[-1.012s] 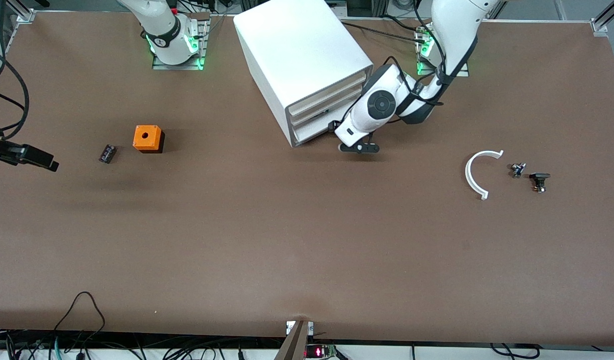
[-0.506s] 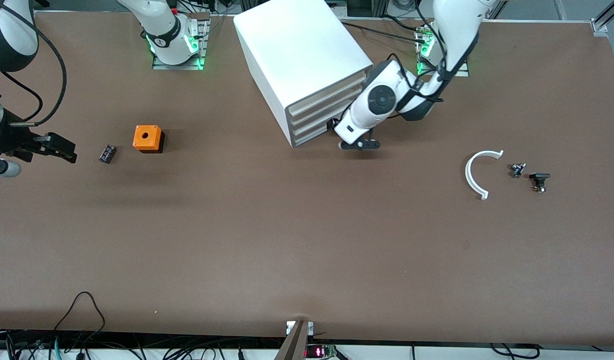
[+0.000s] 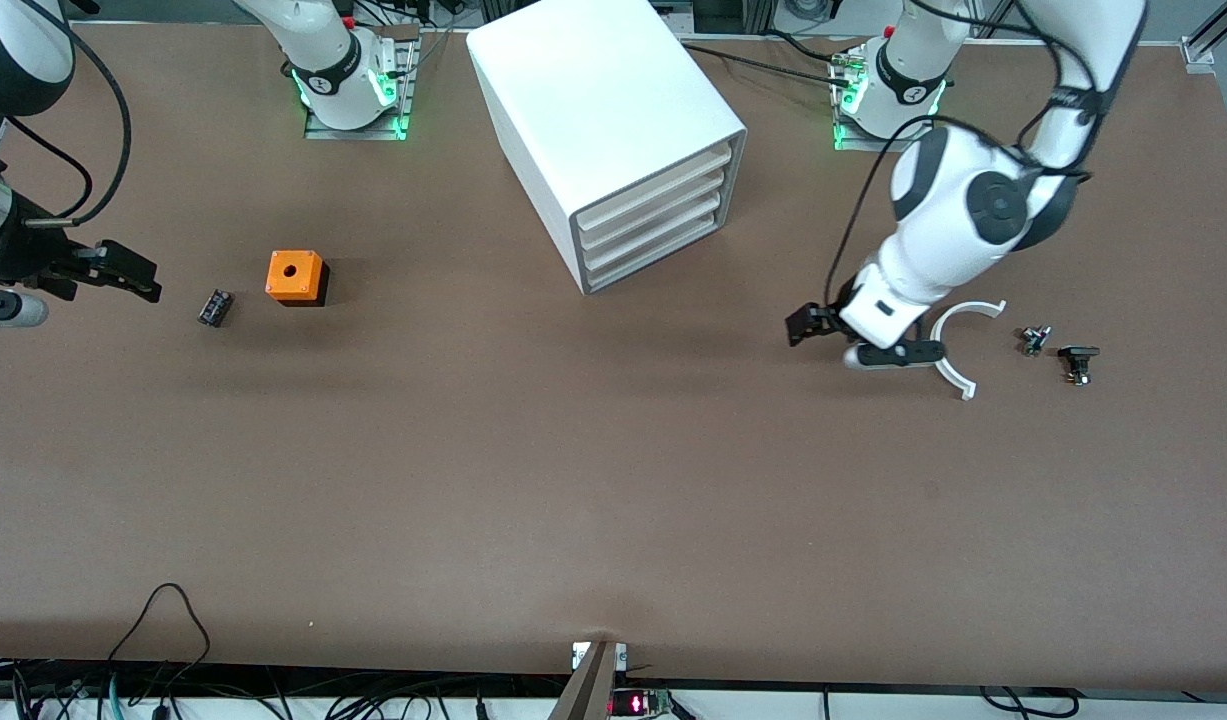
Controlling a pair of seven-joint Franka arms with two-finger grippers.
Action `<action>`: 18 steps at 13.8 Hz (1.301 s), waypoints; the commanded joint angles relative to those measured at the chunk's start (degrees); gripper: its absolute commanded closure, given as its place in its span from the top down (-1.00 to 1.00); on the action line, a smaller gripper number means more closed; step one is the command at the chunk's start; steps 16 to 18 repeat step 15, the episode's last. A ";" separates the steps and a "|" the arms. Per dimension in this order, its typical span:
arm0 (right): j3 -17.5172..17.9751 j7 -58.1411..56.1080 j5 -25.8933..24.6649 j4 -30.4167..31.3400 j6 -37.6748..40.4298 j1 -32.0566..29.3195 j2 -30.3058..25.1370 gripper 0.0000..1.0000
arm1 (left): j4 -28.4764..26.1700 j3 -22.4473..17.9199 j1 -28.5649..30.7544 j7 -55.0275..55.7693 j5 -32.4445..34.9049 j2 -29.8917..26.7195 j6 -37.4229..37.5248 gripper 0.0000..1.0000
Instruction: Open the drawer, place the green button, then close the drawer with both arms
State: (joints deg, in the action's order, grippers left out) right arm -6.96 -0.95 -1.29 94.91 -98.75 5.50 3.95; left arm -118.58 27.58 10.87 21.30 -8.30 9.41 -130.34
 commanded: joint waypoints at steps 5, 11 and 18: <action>-0.07 -0.81 0.14 3.09 -0.83 -0.06 -2.72 1.00 | 16.18 -6.99 0.82 -6.94 12.61 -7.37 30.57 1.00; -0.07 -0.99 0.15 2.91 -0.39 -0.06 -2.72 1.00 | 17.67 -15.18 -0.41 -20.60 12.52 -11.87 34.96 1.00; 0.01 -0.99 0.23 2.82 -0.30 -0.06 -2.72 1.00 | 18.12 -15.19 -0.50 -20.69 12.08 -11.17 35.07 1.00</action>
